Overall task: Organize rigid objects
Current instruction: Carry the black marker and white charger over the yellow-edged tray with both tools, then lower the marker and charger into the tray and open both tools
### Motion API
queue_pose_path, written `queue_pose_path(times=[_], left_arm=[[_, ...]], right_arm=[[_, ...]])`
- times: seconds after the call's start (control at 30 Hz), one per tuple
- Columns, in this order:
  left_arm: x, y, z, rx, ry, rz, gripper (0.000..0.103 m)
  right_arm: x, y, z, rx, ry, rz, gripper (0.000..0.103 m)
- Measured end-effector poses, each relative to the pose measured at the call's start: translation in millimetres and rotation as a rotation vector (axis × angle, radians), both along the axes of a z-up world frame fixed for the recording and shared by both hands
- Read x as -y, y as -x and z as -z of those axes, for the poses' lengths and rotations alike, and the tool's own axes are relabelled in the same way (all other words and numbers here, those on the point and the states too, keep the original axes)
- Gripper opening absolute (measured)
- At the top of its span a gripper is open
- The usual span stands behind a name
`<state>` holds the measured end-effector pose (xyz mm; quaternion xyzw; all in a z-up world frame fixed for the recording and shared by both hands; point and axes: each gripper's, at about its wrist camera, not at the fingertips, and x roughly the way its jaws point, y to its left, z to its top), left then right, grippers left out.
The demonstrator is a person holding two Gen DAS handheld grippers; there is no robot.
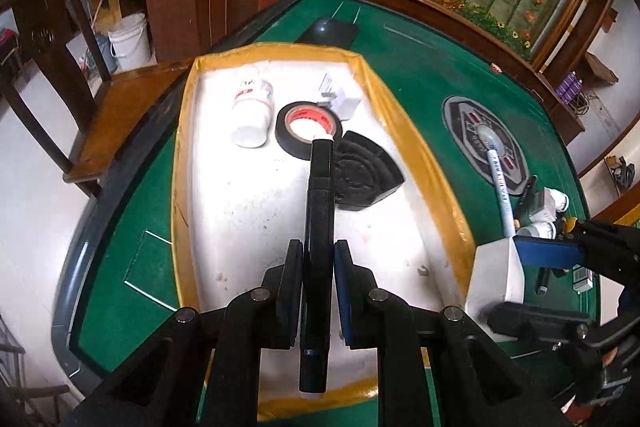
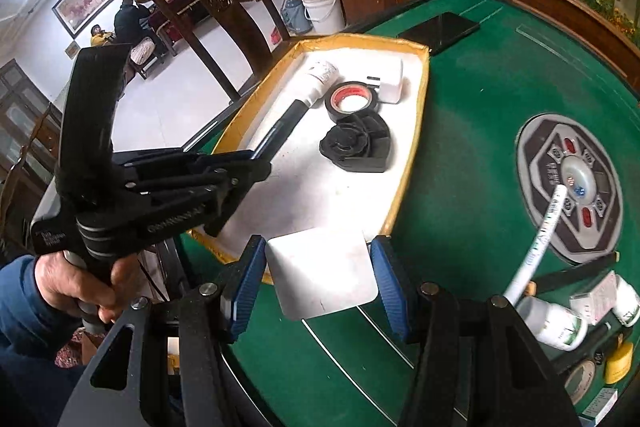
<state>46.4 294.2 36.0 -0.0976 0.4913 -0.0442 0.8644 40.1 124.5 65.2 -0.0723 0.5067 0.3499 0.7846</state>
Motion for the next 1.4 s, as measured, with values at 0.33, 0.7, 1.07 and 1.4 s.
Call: queue_pose_path(times=[0.33, 0.7, 1.07, 1.4], left_arm=[[-14, -19, 24, -0.055, 0.05, -0.037, 0.015], [-13, -19, 36, -0.079, 0.064, -0.016, 0.015], [-8, -15, 38, -0.084, 0.092, 0.026, 0.015], [6, -2, 31, -0.097, 0.119, 0.033, 0.033]], right_arm=[[-41, -12, 14, -0.007, 0.069, -0.04, 0.053], [-55, -28, 38, 0.005, 0.108, -0.076, 0.053], [-55, -28, 53, 0.045, 0.146, -0.125, 0.055], [-24, -17, 25, 0.058, 0.045, -0.077, 0.062]])
